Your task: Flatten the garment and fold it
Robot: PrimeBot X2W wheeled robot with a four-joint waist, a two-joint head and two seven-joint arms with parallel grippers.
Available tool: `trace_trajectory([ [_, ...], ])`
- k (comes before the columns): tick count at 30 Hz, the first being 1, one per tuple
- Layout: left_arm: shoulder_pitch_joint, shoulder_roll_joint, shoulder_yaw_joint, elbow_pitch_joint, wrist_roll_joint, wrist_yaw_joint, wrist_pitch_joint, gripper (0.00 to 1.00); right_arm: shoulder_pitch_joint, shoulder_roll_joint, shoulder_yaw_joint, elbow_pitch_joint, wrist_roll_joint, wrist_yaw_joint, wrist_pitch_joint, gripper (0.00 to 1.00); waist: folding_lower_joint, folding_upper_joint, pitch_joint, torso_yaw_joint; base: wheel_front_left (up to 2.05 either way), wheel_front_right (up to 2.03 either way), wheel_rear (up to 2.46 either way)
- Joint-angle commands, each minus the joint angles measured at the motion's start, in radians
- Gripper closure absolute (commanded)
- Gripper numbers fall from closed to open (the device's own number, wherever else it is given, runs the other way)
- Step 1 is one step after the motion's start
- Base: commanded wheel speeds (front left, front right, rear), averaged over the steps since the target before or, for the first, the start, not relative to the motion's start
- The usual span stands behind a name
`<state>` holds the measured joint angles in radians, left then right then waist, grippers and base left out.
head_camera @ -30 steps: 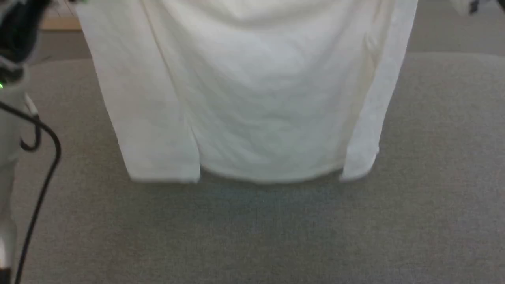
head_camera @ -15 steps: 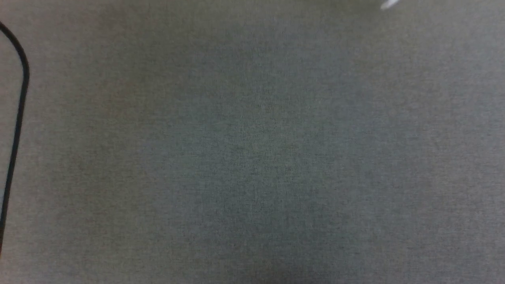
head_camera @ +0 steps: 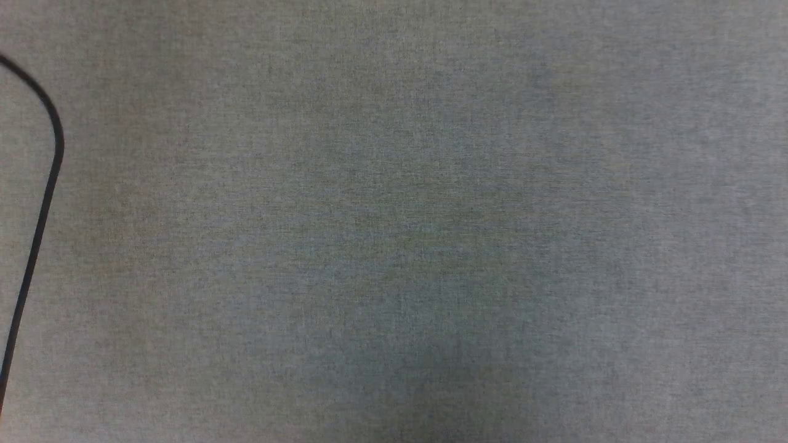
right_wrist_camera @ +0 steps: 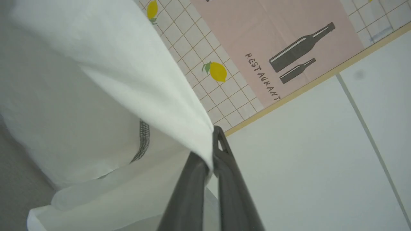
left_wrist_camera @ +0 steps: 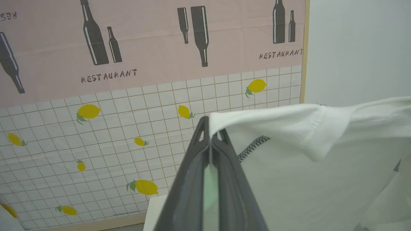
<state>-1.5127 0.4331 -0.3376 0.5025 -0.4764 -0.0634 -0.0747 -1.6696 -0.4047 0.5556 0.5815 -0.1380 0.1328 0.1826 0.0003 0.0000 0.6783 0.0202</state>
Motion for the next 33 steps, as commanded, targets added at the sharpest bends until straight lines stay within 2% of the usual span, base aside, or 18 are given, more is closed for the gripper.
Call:
trace_trajectory([
  [1,0.033,0.015,-0.007,-0.019,-0.011,-0.015,-0.001,1.00,0.029,-0.015,0.006,-0.020,0.014,-0.002,-0.010,1.00,-0.0003,0.0000,0.004,0.007,0.00,0.00,0.00],
  [5,0.146,0.056,-0.064,-0.137,-0.037,-0.051,0.024,1.00,0.139,-0.078,0.003,-0.139,0.078,-0.002,-0.007,1.00,-0.0003,0.0000,-0.030,0.020,0.00,0.00,0.00],
  [10,0.356,0.117,-0.090,-0.350,-0.090,-0.048,0.075,1.00,0.343,-0.157,-0.044,-0.361,0.152,-0.002,0.045,1.00,-0.0003,0.0000,-0.093,0.021,0.00,0.00,0.00],
  [15,0.628,0.178,-0.103,-0.597,-0.121,0.034,0.140,1.00,0.629,-0.192,-0.143,-0.597,0.186,-0.002,0.120,1.00,-0.0003,0.0000,-0.178,0.013,0.00,0.00,0.00],
  [21,0.942,0.233,-0.156,-0.803,-0.103,0.151,0.187,1.00,1.003,-0.164,-0.251,-0.784,0.197,-0.002,0.186,1.00,-0.0003,0.0000,-0.279,0.002,0.00,0.00,0.00],
  [27,1.218,0.240,-0.241,-0.866,-0.098,0.248,0.208,1.00,1.329,-0.118,-0.313,-0.870,0.207,-0.002,0.206,1.00,-0.0003,0.0000,-0.370,-0.009,0.00,0.00,0.00],
  [29,1.309,0.222,-0.270,-0.864,-0.121,0.282,0.212,1.00,1.416,-0.094,-0.329,-0.884,0.213,-0.002,0.208,1.00,-0.0003,0.0000,-0.396,-0.017,0.00,0.00,0.00],
  [33,1.423,0.214,-0.341,-0.824,-0.114,0.310,0.232,1.00,1.575,-0.060,-0.350,-0.893,0.217,-0.002,0.219,1.00,-0.0003,0.0000,-0.446,-0.018,0.00,0.00,0.00],
])
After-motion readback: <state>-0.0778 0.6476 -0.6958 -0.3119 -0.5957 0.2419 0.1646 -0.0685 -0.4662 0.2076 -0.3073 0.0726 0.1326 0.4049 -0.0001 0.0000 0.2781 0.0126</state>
